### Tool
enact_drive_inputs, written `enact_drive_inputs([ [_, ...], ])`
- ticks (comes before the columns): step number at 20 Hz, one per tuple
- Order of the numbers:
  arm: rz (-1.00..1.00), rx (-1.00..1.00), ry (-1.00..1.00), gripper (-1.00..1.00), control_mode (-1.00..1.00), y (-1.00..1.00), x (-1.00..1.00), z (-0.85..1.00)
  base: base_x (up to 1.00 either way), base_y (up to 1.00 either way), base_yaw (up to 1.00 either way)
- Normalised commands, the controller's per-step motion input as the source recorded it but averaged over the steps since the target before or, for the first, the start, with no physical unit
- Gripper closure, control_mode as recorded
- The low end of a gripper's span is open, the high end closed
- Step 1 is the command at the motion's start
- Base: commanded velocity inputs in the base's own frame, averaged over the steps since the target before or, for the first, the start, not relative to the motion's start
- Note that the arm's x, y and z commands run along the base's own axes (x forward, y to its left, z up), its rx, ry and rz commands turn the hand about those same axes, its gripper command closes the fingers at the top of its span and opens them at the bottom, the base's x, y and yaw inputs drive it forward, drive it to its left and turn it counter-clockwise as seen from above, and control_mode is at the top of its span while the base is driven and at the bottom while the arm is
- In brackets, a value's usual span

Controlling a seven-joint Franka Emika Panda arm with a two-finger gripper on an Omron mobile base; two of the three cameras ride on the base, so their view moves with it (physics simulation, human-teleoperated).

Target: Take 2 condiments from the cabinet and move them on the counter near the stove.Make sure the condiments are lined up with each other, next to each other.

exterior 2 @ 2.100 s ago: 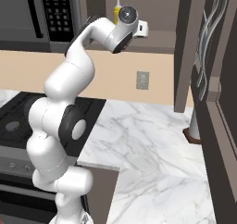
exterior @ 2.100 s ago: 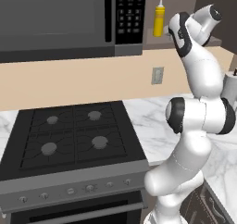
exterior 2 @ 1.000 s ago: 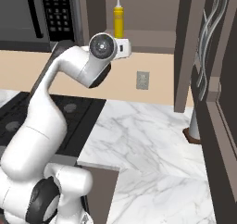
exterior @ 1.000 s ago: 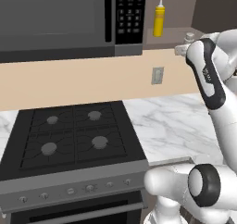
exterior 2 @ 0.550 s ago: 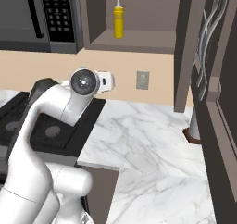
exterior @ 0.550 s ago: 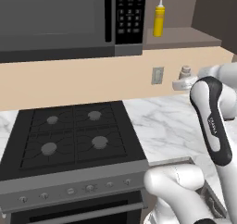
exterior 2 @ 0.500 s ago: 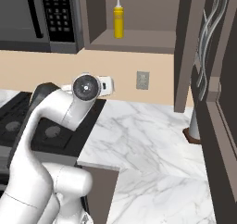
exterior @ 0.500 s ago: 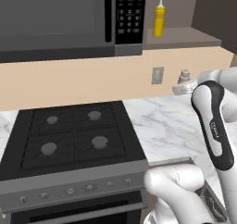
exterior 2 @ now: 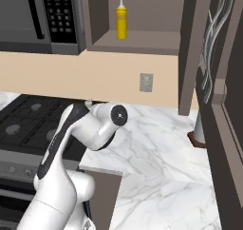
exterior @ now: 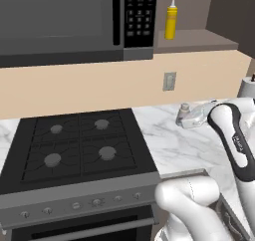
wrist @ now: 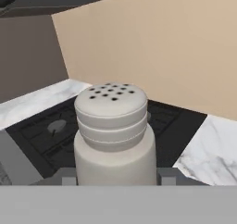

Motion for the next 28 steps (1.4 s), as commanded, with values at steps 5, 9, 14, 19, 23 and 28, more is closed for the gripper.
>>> enact_drive_inputs([
  [5,0.16,0.0,0.25,1.0,-1.0,0.09,0.47,-0.16,0.0,0.0,0.0],
  [9,0.1,0.0,0.12,1.0,-1.0,0.0,0.33,-0.26,0.0,0.0,0.0],
  [14,0.08,0.0,0.0,1.0,-1.0,0.07,0.24,-0.54,0.0,0.0,0.0],
  [19,0.11,0.0,0.0,1.0,-1.0,0.13,0.09,-0.46,0.0,0.0,0.0],
  [23,0.08,0.0,0.0,1.0,-1.0,0.06,0.0,-0.18,0.0,0.0,0.0],
  [28,0.06,0.0,0.0,1.0,-1.0,0.03,0.0,-0.18,0.0,0.0,0.0],
])
